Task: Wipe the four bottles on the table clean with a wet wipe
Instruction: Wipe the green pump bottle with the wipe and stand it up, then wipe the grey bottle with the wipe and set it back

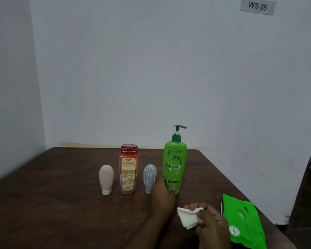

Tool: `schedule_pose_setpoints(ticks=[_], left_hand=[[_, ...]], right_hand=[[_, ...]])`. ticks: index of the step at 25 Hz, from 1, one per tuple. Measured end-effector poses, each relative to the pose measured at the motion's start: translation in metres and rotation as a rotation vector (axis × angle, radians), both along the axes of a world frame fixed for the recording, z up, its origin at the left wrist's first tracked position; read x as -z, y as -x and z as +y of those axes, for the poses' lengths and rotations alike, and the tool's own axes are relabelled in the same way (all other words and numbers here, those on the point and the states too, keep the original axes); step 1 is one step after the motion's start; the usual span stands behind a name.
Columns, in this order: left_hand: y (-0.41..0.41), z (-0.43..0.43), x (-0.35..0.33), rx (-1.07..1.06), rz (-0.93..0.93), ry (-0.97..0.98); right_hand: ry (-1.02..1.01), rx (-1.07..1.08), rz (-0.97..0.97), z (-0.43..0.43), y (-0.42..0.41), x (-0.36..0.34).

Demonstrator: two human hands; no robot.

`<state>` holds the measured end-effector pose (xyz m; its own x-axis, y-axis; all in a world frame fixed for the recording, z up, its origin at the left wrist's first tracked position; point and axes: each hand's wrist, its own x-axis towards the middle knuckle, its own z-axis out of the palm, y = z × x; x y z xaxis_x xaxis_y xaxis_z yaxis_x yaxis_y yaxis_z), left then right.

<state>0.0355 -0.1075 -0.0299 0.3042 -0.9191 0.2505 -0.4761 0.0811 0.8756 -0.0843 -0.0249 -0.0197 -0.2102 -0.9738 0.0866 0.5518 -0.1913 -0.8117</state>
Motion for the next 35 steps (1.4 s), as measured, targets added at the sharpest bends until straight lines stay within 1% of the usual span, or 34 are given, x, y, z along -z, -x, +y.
schedule_pose_setpoints(ticks=[4,7,10,13,16,20,23,26,27,31,33,35], left_hand=[[-0.002,0.006,-0.005,-0.006,-0.016,0.053],[-0.006,0.023,-0.008,-0.018,-0.091,0.075],[-0.025,0.034,-0.007,-0.127,-0.147,0.066],[-0.044,0.035,-0.008,-0.227,-0.12,-0.023],[-0.049,0.034,-0.009,-0.321,-0.191,-0.148],[-0.046,0.027,-0.006,-0.342,-0.302,-0.197],[-0.043,0.022,-0.008,-0.365,-0.315,-0.219],[-0.044,0.031,-0.004,-0.296,-0.292,-0.174],[-0.046,0.037,-0.002,-0.253,-0.314,-0.148],[-0.061,0.077,-0.002,-0.11,-0.494,-0.07],[-0.076,0.104,-0.002,-0.076,-0.597,-0.017],[-0.097,0.131,0.002,-0.042,-0.655,0.017]], right_hand=[[-0.041,0.11,0.026,0.001,-0.003,-0.002],[0.0,0.151,-0.052,0.007,-0.003,-0.007],[0.042,0.146,-0.035,0.006,-0.001,-0.007],[0.029,0.122,0.046,0.007,0.0,-0.001],[0.016,0.092,0.076,0.013,-0.001,0.008],[0.022,0.062,0.074,0.013,-0.002,0.014],[0.025,0.058,0.092,0.01,0.0,0.012],[0.038,0.054,0.12,0.013,0.0,0.01],[0.041,0.05,0.125,0.014,0.0,0.009],[0.075,0.052,0.144,0.012,0.002,0.006],[0.103,0.062,0.164,0.013,0.001,0.008],[0.105,0.067,0.211,0.015,0.001,0.013]])
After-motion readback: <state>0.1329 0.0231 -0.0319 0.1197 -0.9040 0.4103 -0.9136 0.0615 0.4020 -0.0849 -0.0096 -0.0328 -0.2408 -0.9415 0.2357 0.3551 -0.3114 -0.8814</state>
